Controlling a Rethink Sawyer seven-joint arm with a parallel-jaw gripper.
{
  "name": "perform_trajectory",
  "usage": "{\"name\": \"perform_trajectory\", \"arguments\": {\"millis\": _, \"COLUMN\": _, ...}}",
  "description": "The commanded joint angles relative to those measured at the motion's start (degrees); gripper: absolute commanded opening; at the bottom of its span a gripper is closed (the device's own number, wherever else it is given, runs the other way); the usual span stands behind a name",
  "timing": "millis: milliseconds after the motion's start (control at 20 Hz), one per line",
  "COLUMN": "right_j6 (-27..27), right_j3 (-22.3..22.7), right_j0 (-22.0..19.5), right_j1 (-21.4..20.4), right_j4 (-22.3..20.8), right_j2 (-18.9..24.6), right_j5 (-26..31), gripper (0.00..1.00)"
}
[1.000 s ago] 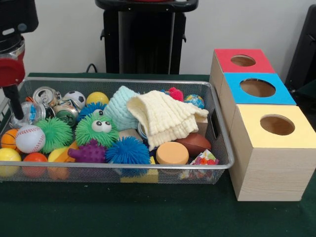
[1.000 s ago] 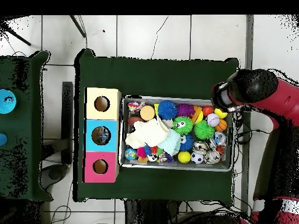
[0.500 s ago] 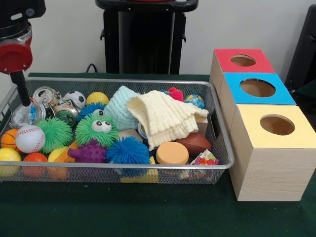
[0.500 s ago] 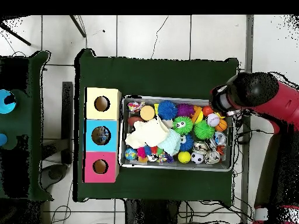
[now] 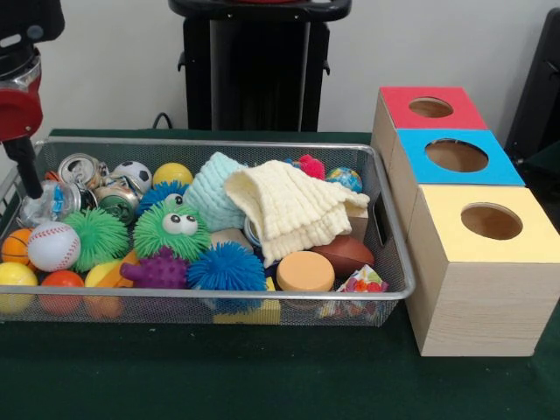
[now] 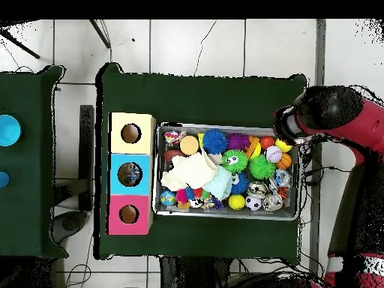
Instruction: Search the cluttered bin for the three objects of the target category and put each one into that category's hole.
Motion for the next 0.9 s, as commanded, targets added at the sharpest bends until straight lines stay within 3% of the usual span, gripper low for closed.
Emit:
{"name": "perform_trajectory", "arguments": {"millis": 50, "right_j6": -14.42, "right_j3": 2.91, "right_j0": -0.04, "right_j1": 3.02, "right_j4": -2.96, "right_j2": 5.41, "right_j5": -0.54, "gripper": 1.00}}
{"name": "perform_trajectory", "arguments": {"millis": 350, "right_j6": -13.86, "right_j3": 4.55, "right_j0": -0.35, "right_j1": 6.76, "right_j4": -4.72, "right_j2": 5.25, "right_j5": -5.87, "gripper": 1.00}}
{"name": "perform_trajectory", "arguments": {"millis": 800, "right_j6": -15.80, "right_j3": 3.39, "right_j0": -0.52, "right_j1": 8.45, "right_j4": -5.67, "right_j2": 5.57, "right_j5": -1.43, "gripper": 1.00}}
{"name": "perform_trajectory", "arguments": {"millis": 900, "right_j6": -17.35, "right_j3": 3.98, "right_j0": -1.14, "right_j1": 8.93, "right_j4": -5.91, "right_j2": 6.15, "right_j5": -3.16, "gripper": 1.00}}
